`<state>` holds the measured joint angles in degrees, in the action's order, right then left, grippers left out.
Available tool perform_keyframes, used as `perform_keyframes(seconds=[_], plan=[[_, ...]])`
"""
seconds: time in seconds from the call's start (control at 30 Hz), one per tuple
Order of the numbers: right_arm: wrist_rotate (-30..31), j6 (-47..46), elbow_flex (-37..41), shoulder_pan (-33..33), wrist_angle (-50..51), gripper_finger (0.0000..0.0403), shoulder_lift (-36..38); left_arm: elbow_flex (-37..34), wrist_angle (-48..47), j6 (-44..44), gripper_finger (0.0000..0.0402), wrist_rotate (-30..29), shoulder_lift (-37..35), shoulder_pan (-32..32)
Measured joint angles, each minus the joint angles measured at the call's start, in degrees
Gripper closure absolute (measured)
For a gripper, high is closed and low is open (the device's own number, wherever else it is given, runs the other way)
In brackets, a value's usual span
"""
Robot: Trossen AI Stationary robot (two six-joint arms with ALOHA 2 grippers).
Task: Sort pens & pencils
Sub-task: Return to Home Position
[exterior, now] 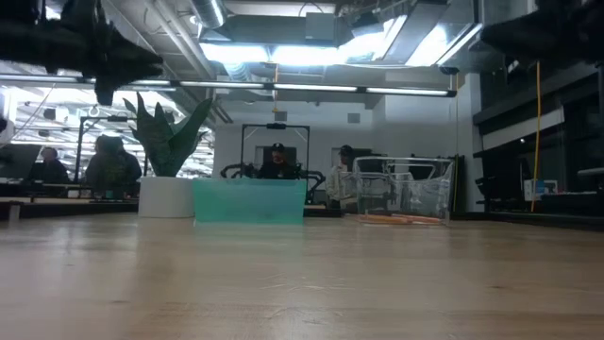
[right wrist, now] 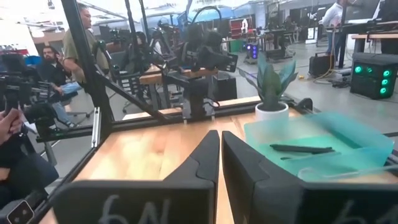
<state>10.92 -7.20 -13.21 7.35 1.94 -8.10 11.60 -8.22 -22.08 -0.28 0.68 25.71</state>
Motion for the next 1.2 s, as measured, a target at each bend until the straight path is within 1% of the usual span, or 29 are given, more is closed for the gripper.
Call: perform_keyframes(seconds=[0.1, 0.3, 0.43, 0.47, 0.57, 0.73, 0.87, 0.97, 1.2], plan=[[0.0, -0.1, 2.7, 0.0, -1.5, 0.0382, 1.2, -2.9, 2.0, 0.1, 0.0295, -1.0, -0.5, -2.1], [1.2, 0.0, 5.0, 0.0, -2.3, 0.0382, 2.6, -6.1, 5.9, 4.4, 0.0295, -6.9, -0.5, -6.3], [1.5, 0.2, 6.3, 0.0, -2.7, 0.0382, 3.0, -9.8, 12.8, 7.5, 0.0295, -9.1, -0.6, -8.9], [1.5, 0.2, 6.7, 0.0, -2.9, 0.0382, 3.2, -10.9, 13.4, 7.6, 0.0295, -9.7, -0.5, -9.5], [1.6, 0.2, 7.9, 0.0, -3.8, 0.0382, 3.6, -11.1, 13.5, 7.7, 0.0295, -11.6, -0.5, -10.6], [5.2, 0.1, 10.1, 0.0, -4.3, 0.0382, 3.8, -11.2, 13.3, 8.1, 0.0295, -12.4, -0.3, -11.3], [5.5, 0.6, 12.8, 0.0, -6.8, 0.0382, 3.8, -11.2, 13.1, 8.2, 0.0295, -12.3, -0.3, -11.3], [7.4, 0.0, 12.8, 0.0, -6.6, 0.0382, 3.8, -11.2, 13.1, 8.3, 0.0295, -12.5, -0.3, -11.3], [8.0, 1.3, 12.8, 0.0, -6.6, 0.0382, 3.9, -11.2, 13.0, 10.6, 0.0295, -12.7, -0.3, -11.3]])
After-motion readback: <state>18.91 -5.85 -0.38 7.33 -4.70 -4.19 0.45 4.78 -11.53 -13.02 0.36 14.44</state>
